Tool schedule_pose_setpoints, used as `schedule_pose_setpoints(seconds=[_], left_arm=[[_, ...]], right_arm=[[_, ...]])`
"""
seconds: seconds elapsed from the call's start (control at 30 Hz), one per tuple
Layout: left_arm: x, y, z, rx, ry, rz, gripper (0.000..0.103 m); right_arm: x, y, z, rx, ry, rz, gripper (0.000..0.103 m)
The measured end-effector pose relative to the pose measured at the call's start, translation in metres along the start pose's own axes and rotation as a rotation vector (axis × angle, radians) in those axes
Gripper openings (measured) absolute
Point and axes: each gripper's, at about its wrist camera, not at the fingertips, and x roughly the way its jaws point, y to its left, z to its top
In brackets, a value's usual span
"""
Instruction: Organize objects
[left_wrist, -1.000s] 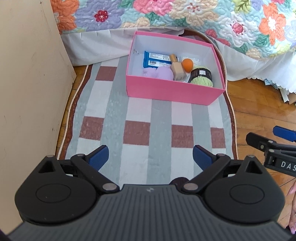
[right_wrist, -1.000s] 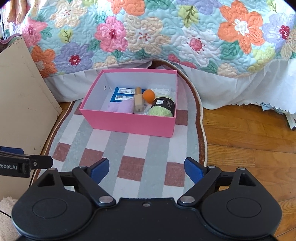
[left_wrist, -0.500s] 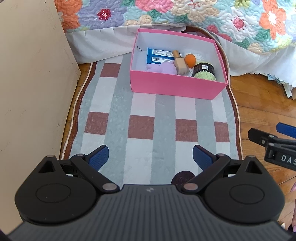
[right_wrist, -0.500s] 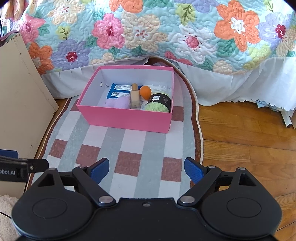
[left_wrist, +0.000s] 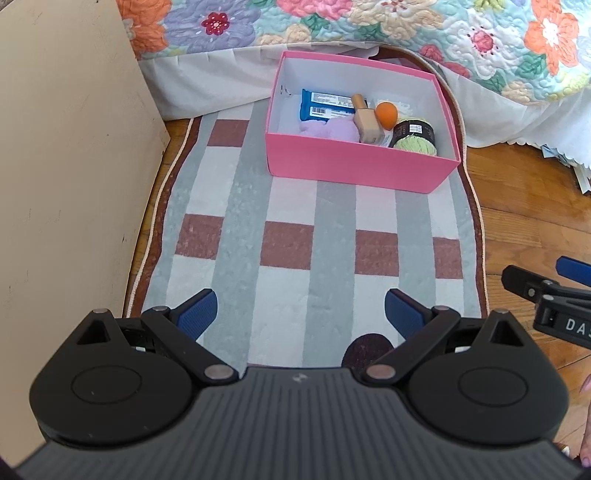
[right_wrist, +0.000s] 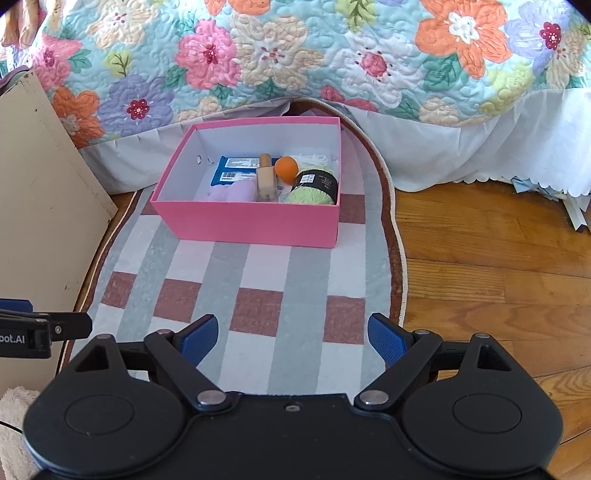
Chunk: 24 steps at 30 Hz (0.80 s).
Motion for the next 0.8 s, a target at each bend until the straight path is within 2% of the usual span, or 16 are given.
schedule_pose_setpoints(seconds=[0.8], left_arm=[[-0.010, 0.010, -0.003, 0.001, -0.031, 0.006, 0.101]], right_arm=[[-0.002, 0.009, -0.002, -0.047, -0.008, -0.011, 0.091]])
